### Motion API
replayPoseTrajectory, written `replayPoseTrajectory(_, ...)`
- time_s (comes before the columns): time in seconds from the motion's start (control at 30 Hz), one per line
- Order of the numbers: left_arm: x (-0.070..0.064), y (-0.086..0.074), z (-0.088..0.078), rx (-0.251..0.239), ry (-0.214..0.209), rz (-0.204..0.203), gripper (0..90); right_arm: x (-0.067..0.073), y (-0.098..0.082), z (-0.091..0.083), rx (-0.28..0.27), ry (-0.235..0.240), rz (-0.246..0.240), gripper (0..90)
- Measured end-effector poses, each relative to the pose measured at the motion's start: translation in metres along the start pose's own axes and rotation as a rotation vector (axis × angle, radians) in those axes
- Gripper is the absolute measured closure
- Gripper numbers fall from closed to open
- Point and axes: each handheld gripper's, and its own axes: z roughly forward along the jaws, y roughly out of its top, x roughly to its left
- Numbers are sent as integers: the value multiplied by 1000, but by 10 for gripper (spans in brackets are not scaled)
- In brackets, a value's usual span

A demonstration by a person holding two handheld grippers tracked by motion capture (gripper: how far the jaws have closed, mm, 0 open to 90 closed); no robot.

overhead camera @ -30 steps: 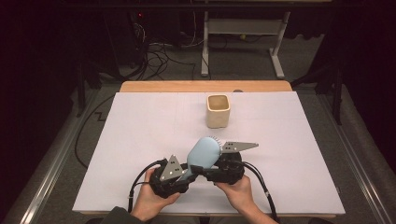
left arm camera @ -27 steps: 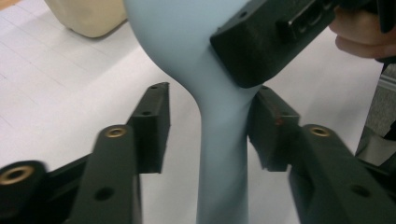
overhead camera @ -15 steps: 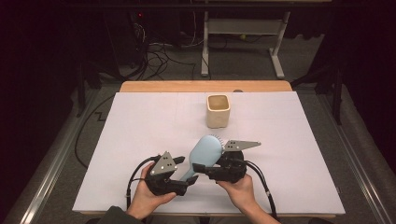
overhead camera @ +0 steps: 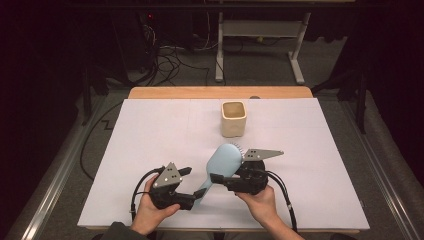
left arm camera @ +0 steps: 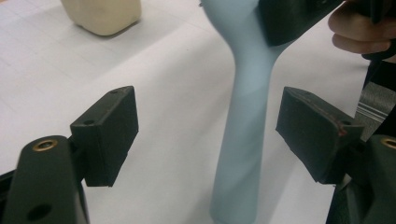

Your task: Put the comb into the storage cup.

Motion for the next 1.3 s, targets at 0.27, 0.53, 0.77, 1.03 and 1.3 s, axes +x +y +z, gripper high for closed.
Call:
replayPoseTrajectory(0.27,8,-4,-5,10,50,-27,231,-2,1,-5,-2,-11,-10,553)
replayPoseTrajectory(0.53,15,-9,-14,9,97,-45,232,-4,1,-10,-5,-20,-8,552)
replayPoseTrajectory(0.77,26,-15,-28,-3,200,-78,230,-6,3,-16,-4,-27,-12,552)
replayPoseTrajectory(1.03,36,-18,-39,-16,233,-98,228,-7,3,-18,2,-25,-15,552)
replayPoseTrajectory(1.3,46,-25,-50,-25,271,-121,244,-12,3,-27,0,-49,-6,551)
